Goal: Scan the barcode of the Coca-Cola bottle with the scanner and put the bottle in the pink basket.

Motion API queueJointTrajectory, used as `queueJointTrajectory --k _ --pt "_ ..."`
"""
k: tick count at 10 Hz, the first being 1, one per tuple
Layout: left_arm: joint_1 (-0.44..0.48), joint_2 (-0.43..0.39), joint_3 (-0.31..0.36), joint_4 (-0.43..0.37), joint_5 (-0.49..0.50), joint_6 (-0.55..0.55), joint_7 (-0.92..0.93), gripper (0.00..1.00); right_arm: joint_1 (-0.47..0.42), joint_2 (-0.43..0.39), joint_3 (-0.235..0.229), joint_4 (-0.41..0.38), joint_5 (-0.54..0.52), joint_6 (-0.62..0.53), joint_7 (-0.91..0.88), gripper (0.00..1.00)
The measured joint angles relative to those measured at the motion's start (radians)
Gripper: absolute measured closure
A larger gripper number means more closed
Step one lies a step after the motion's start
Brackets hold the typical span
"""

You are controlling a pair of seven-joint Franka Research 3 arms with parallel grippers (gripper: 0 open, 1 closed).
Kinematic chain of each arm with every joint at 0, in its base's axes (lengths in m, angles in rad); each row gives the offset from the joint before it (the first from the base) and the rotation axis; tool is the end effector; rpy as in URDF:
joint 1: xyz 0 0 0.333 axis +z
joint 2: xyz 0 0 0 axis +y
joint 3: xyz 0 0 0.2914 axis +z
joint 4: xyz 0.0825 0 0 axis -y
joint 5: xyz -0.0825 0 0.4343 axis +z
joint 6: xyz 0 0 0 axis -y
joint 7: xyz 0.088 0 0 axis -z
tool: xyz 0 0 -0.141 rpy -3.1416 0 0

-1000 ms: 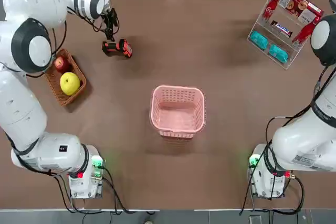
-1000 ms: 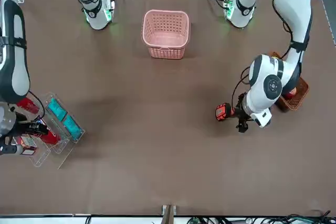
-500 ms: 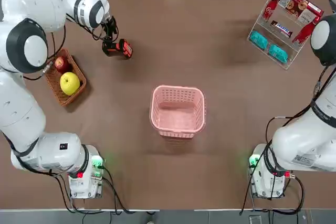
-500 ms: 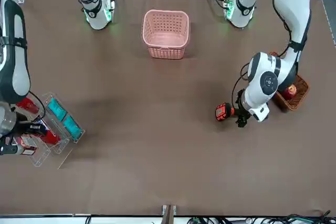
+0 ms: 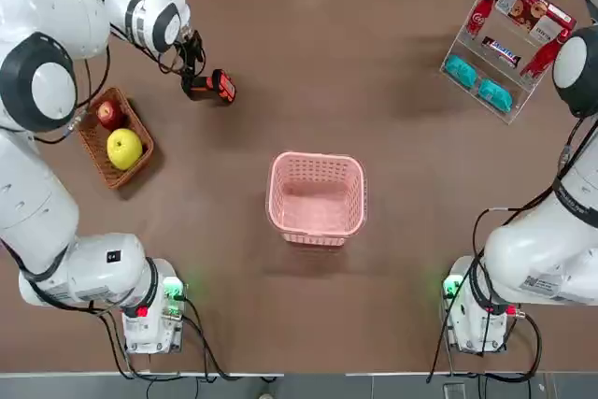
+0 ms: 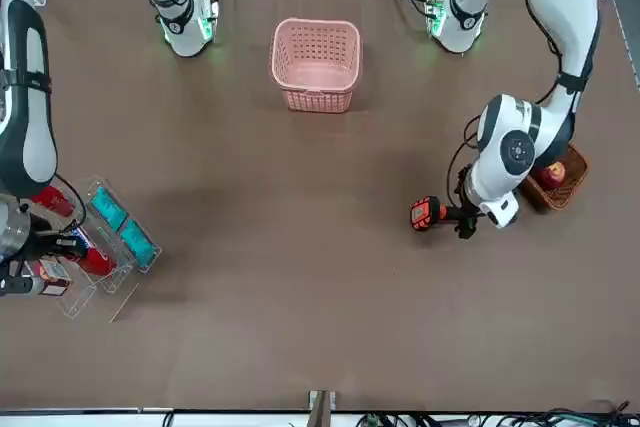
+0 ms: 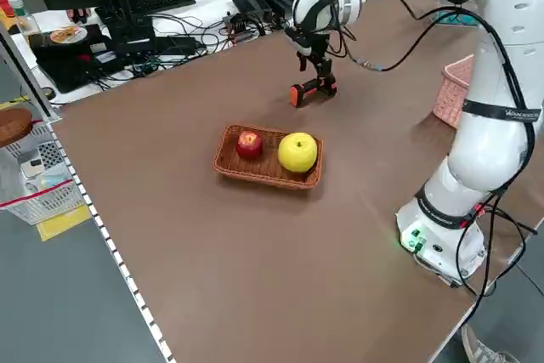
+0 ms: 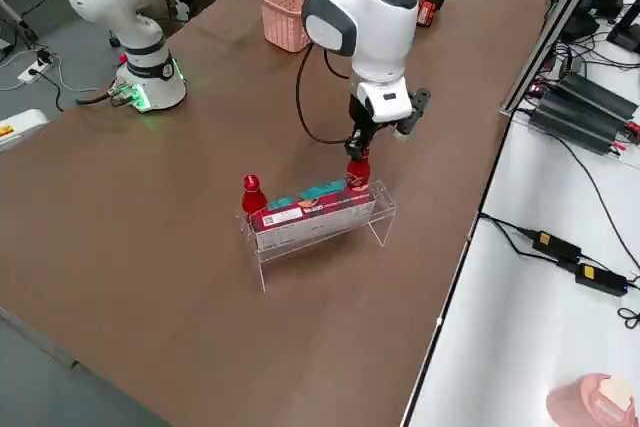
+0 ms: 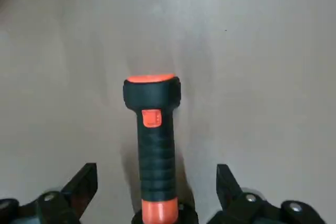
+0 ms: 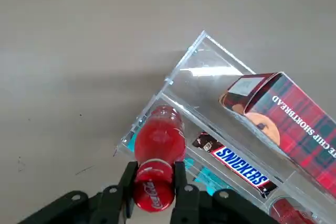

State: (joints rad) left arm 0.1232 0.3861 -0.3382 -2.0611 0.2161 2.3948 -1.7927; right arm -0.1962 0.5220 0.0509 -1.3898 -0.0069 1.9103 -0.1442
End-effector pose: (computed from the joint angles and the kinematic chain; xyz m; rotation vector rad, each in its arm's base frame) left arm 0.5980 -0.1316 0.1587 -2.3417 -2.0505 -0.0061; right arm 0.7328 -0.1131 0.3362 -3.1228 0.0087 -0.0029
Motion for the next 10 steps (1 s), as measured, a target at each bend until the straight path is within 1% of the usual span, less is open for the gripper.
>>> queueJointTrajectory --k 2,4,6,8,10 --pt "0.0 0.014 -0.009 -0.001 0.001 0.016 0.0 0.0 0.0 0.0 0.0 0.008 0.0 -0.004 -0.013 0.68" --pt "0.001 0.025 -0.014 0.002 0.012 0.027 0.0 0.0 0.002 -0.009 0.005 0.045 -0.001 -0.065 -0.023 0.68" --pt "0.018 0.046 -0.019 0.009 0.049 0.041 0.0 0.0 0.008 -0.064 0.014 0.078 -0.001 -0.148 -0.046 0.68" --pt "0.034 0.065 -0.029 0.014 0.06 0.058 0.0 0.0 0.017 -0.131 0.023 0.082 0.0 -0.211 -0.084 0.68" --pt "0.034 0.076 -0.038 0.016 0.06 0.07 0.0 0.0 0.059 -0.17 0.028 0.082 0.011 -0.307 -0.093 0.68"
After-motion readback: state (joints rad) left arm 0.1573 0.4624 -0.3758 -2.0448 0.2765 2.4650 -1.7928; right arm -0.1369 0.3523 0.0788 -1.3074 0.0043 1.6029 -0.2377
